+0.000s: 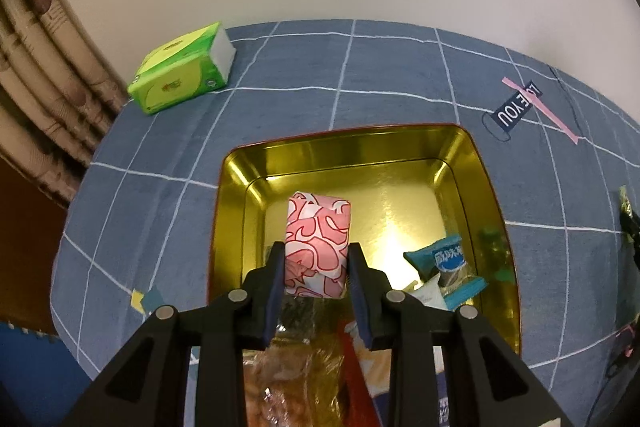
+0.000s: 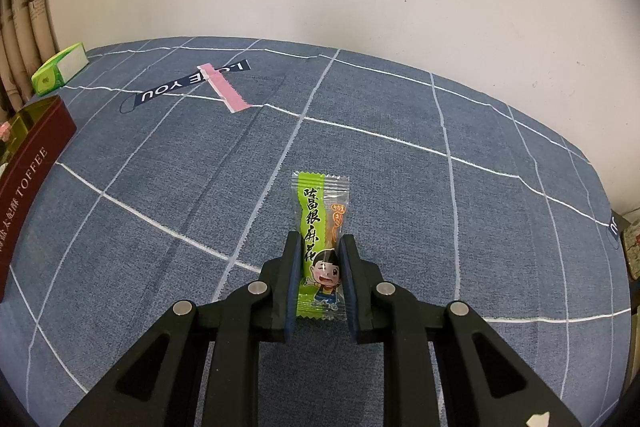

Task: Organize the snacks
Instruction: 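Carry the pink snack into the gold tin and open the left gripper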

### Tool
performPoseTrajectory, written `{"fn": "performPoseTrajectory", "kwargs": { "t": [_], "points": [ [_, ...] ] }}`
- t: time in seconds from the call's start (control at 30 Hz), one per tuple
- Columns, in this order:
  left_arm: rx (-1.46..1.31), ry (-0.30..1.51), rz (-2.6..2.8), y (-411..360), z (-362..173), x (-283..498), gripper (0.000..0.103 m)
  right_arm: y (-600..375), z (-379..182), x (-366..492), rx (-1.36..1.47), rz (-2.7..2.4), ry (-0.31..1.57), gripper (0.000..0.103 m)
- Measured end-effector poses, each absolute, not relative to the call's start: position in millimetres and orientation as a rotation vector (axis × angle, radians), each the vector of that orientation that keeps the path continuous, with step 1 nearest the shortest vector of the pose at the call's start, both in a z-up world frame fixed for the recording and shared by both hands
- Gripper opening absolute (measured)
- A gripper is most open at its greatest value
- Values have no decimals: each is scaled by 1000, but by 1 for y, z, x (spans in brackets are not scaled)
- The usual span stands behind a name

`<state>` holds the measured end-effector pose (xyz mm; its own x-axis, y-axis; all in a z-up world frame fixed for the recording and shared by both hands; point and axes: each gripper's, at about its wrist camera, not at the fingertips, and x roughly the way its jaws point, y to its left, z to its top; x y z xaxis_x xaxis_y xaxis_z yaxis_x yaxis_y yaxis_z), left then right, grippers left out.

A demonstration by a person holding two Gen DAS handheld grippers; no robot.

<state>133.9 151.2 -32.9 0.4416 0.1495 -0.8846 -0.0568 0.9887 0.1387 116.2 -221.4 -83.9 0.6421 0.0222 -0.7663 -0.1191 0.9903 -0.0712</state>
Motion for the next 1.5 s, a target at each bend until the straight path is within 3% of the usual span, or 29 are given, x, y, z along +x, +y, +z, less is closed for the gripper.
{"fn": "performPoseTrajectory", "kwargs": {
  "t": [0.8,0.93,1.5],
  "points": [
    [177,1151,76,132,-50,141,32,-219,-83,116,-135,74,868,18],
    [201,1132,65,128,-43,139,39,-219,-83,117,-137,73,867,18],
    [198,958,148,134,21,71,42,-229,-82,118,-58,76,885,19]
  ]
}}
